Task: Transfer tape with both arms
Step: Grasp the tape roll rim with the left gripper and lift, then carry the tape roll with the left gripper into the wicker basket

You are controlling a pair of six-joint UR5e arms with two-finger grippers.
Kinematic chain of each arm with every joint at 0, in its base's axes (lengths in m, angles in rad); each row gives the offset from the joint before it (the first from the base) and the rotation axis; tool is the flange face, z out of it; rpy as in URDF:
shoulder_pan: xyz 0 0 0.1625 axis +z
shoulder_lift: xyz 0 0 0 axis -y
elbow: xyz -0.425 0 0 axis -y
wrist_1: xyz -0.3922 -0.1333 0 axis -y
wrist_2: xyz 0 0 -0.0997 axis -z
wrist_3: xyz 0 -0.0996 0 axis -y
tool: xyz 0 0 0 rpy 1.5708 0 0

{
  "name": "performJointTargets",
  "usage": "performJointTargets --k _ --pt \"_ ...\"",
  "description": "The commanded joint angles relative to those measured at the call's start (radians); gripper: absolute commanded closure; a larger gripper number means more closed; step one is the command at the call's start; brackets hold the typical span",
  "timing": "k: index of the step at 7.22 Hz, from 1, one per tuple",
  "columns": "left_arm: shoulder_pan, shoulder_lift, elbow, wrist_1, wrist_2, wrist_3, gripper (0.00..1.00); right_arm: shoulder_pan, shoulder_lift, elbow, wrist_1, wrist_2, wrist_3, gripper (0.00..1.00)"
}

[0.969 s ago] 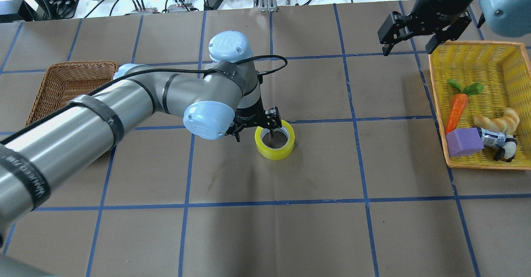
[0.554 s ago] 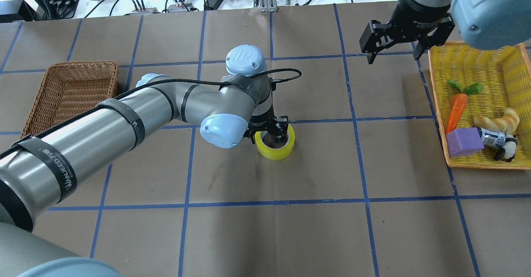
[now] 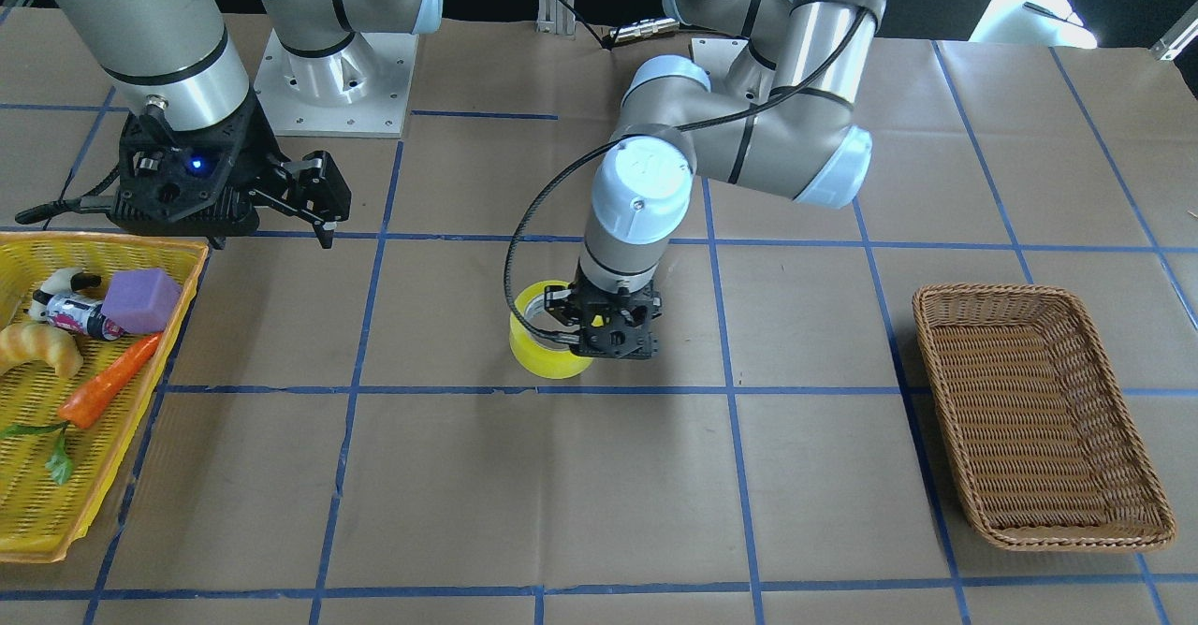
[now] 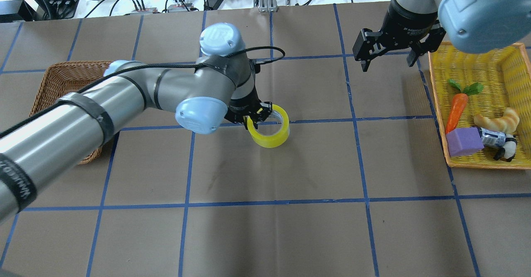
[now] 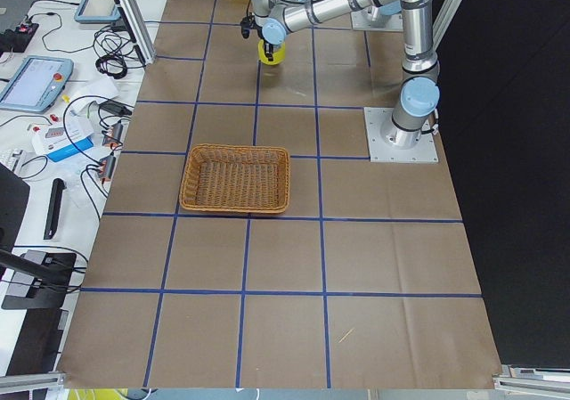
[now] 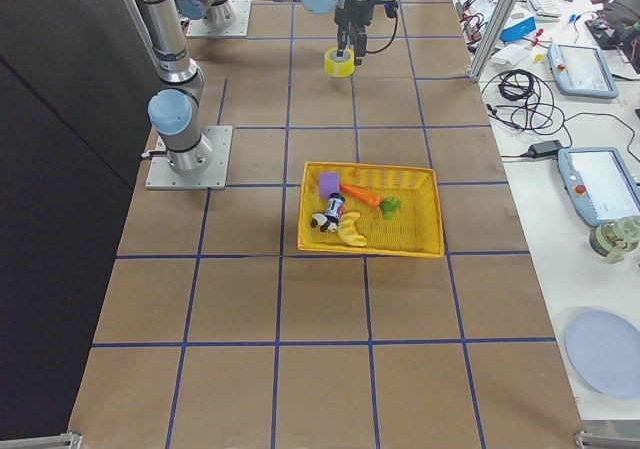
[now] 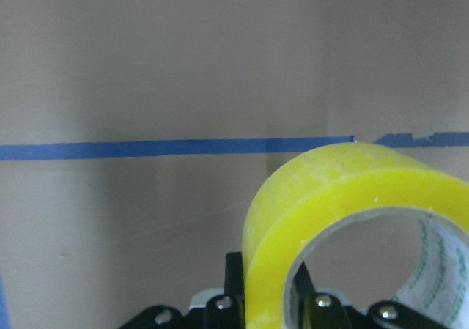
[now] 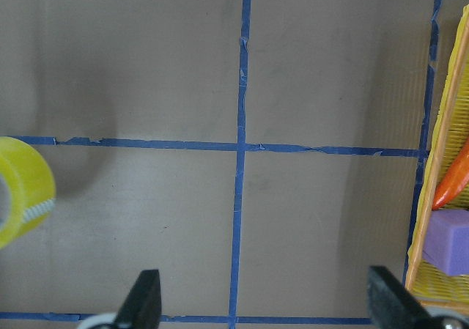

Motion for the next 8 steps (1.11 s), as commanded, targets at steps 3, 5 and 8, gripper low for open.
performJointTargets --k 3,5,8 --pt "0.544 0.138 0.028 -0.113 0.079 0.636 0.97 -0.003 0.002 0.0 0.0 0.0 -0.007 0.0" --pt "0.776 0.079 0.03 -0.083 0.077 0.959 0.96 -0.003 0.003 0.002 0.0 0.001 -0.007 0.0" --pt "0.9 -0.101 0.033 0.171 0.079 1.07 0.86 -0.004 0.002 -0.001 -0.004 -0.002 -0.017 0.0"
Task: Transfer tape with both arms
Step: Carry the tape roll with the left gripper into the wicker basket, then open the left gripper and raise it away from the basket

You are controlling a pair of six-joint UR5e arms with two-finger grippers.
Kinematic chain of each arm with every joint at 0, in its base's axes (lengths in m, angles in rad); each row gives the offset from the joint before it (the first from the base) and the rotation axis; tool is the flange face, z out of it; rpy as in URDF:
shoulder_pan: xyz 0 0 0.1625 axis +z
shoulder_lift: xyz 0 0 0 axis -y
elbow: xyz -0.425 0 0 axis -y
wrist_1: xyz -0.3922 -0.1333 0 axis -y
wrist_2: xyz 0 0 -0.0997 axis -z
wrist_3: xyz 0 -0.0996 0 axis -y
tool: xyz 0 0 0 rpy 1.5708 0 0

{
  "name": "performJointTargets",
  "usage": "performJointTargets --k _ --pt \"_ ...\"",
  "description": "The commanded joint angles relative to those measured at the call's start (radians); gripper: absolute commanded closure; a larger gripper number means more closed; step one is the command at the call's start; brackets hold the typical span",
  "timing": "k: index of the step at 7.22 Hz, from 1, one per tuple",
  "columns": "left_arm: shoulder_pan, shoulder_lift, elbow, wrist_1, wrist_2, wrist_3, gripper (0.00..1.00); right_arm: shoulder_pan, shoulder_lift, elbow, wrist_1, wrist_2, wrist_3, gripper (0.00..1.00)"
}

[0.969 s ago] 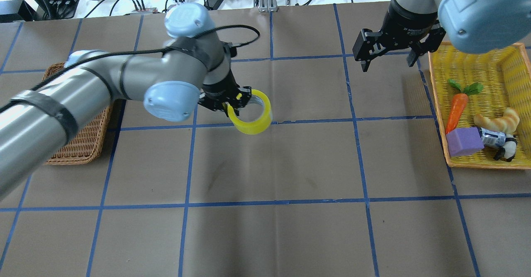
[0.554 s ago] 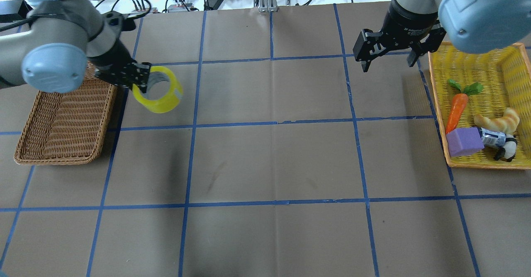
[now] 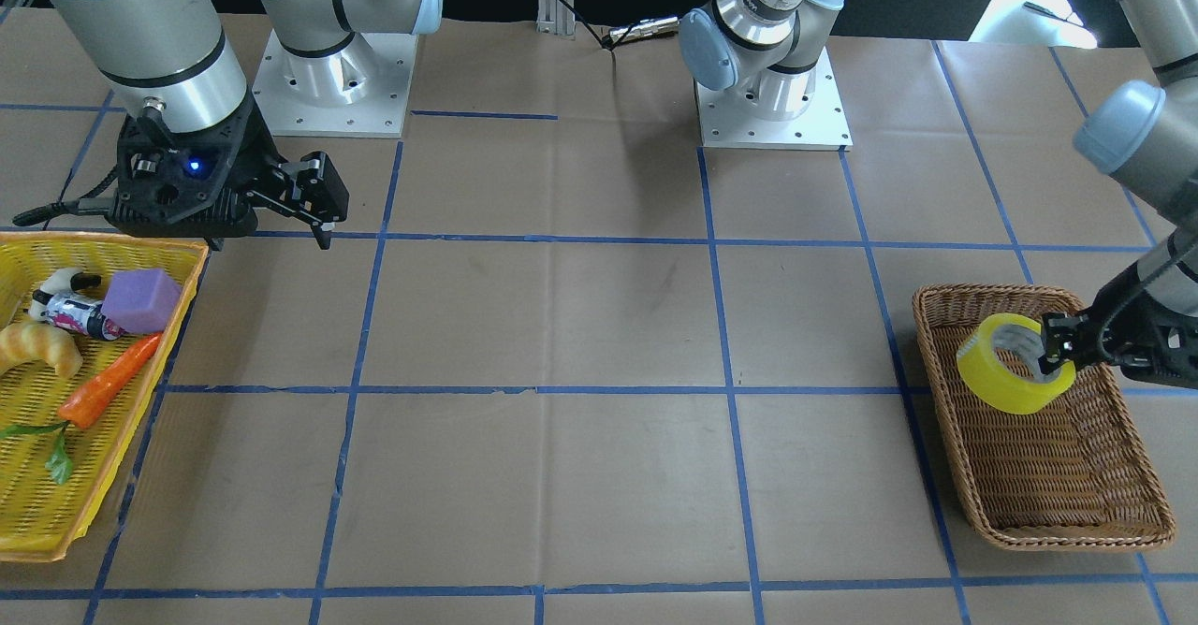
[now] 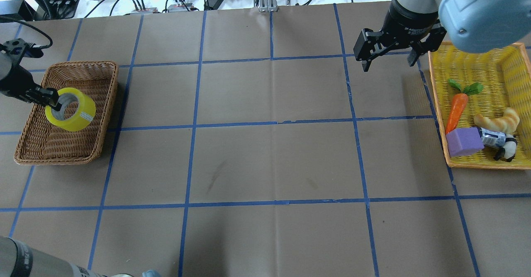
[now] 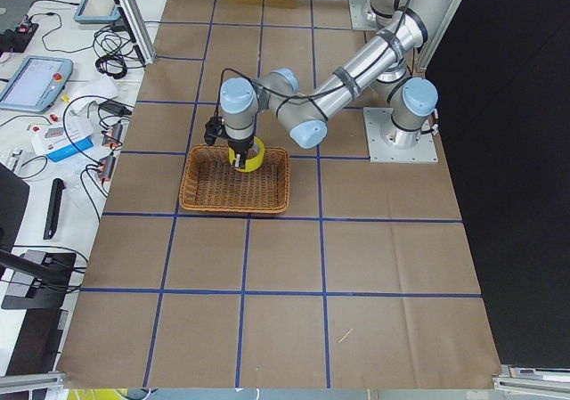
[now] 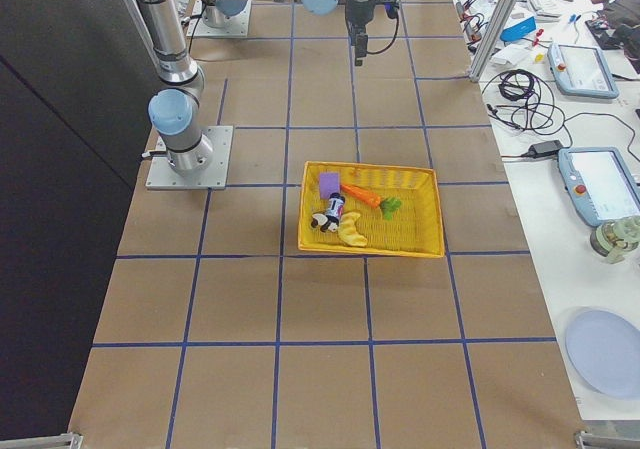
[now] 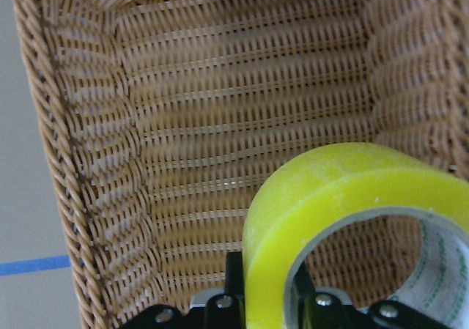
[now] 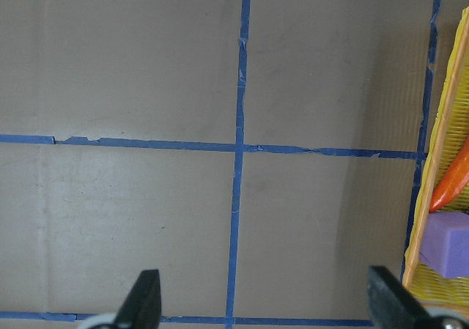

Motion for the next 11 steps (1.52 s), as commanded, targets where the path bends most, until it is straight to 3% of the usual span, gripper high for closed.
performJointTargets --k 1,2,3,4,5,7,9,11 --pt "0.029 -0.066 0.014 0.071 0.001 0.021 0.43 -0.001 0.0 -0.001 0.0 -0.001 -0.005 0.0" --pt "0.026 -0.06 0.019 0.033 0.001 0.016 0.0 -0.001 0.0 0.001 0.001 -0.001 -0.005 0.0" --pt "0.005 -0.022 0.03 -0.044 0.001 0.004 0.0 -0.001 0.0 0.001 0.001 -0.001 -0.005 0.0" --pt "-0.056 0.057 0.062 -0.225 0.007 -0.063 0.0 -0.001 0.001 0.001 0.003 -0.001 -0.005 0.0" --pt "-0.146 0.149 0.13 -0.429 0.009 -0.205 0.0 -0.001 0.001 0.001 0.003 -0.001 -0.005 0.0" --pt "-0.318 0.21 0.252 -0.66 0.001 -0.562 0.0 -0.001 0.0 0.001 0.003 -0.001 -0.005 0.0" --pt "-0.51 0.291 0.278 -0.73 0.007 -0.706 0.0 -0.004 0.0 0.002 0.003 -0.001 -0.005 0.0" --pt "-0.555 0.31 0.257 -0.719 0.004 -0.712 0.0 -0.007 0.001 0.002 0.022 -0.001 -0.003 0.0"
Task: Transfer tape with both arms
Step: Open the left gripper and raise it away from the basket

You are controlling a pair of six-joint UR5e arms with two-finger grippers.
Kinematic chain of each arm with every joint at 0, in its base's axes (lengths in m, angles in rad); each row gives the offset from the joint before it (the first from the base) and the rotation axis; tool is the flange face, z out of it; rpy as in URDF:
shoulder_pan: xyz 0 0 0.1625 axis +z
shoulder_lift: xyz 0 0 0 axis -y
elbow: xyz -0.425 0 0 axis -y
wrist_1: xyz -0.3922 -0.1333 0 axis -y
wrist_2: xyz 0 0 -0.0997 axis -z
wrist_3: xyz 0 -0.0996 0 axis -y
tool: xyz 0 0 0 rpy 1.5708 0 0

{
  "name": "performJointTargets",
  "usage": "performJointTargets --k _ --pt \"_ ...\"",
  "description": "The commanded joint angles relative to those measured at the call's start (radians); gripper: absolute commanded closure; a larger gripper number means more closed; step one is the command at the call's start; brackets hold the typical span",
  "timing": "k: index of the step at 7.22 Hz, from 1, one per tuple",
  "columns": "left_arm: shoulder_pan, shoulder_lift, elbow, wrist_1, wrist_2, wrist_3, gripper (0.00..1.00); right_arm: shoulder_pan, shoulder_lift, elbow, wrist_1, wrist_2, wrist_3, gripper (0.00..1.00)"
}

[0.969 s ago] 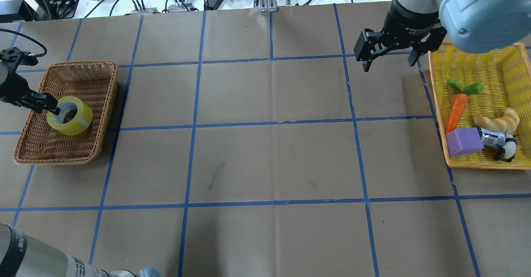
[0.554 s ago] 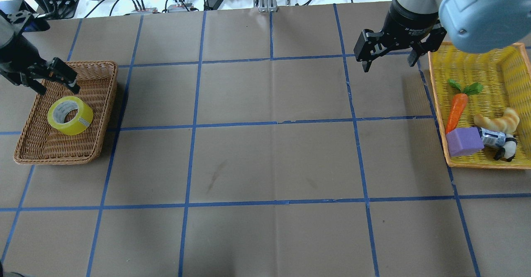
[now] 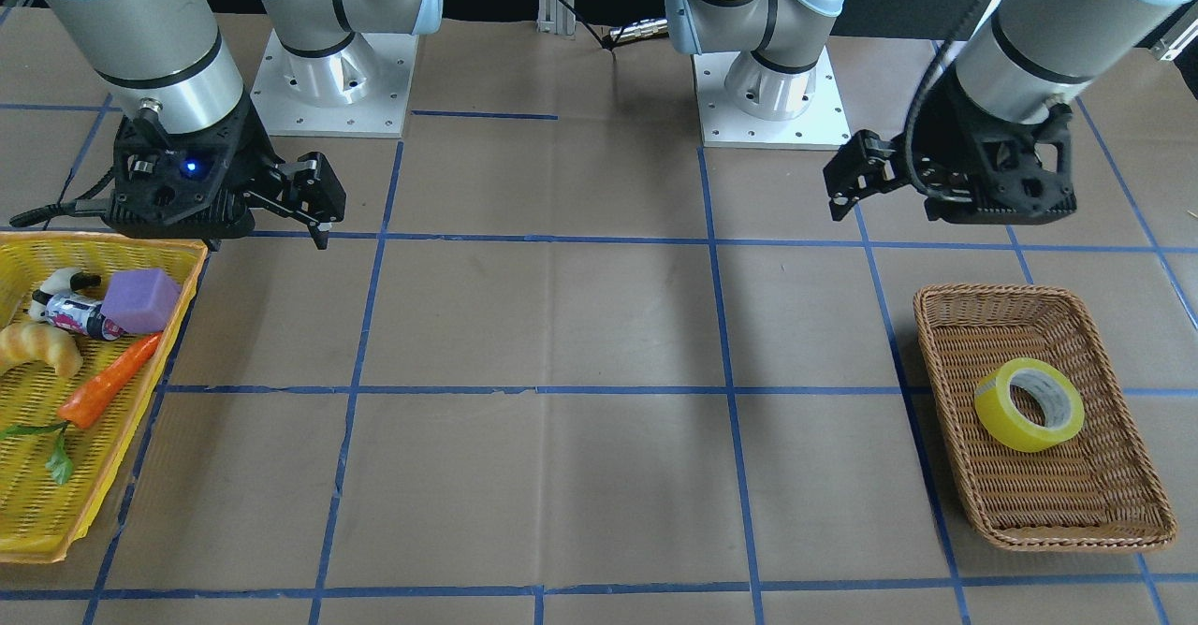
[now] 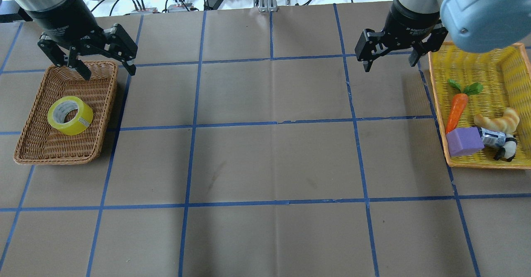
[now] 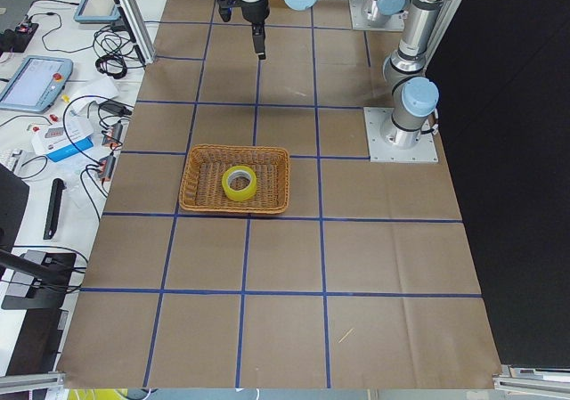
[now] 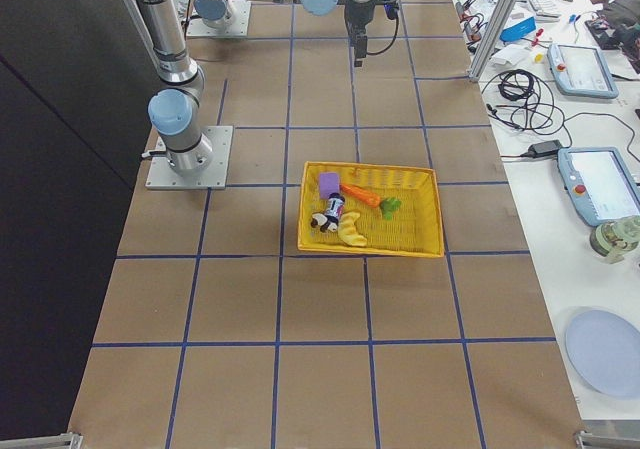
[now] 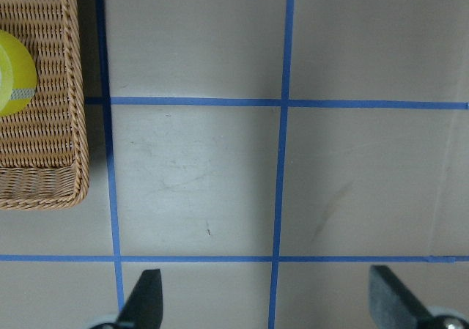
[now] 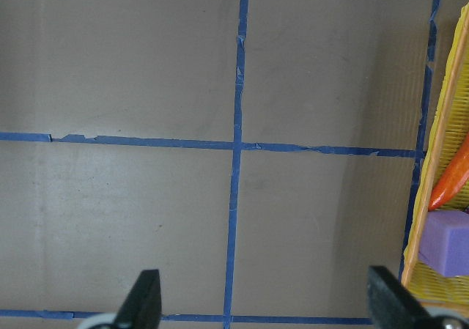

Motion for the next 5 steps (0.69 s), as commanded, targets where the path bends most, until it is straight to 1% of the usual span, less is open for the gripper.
performJointTargets --k 1,5 --pt "-0.031 0.001 -0.003 0.012 -0.003 -0.03 0.0 0.0 0.003 0.0 0.017 0.0 0.001 0.0" --pt "-0.031 0.016 -0.008 0.014 -0.002 -0.029 0.0 0.002 0.001 0.0 0.014 0.0 0.001 0.0"
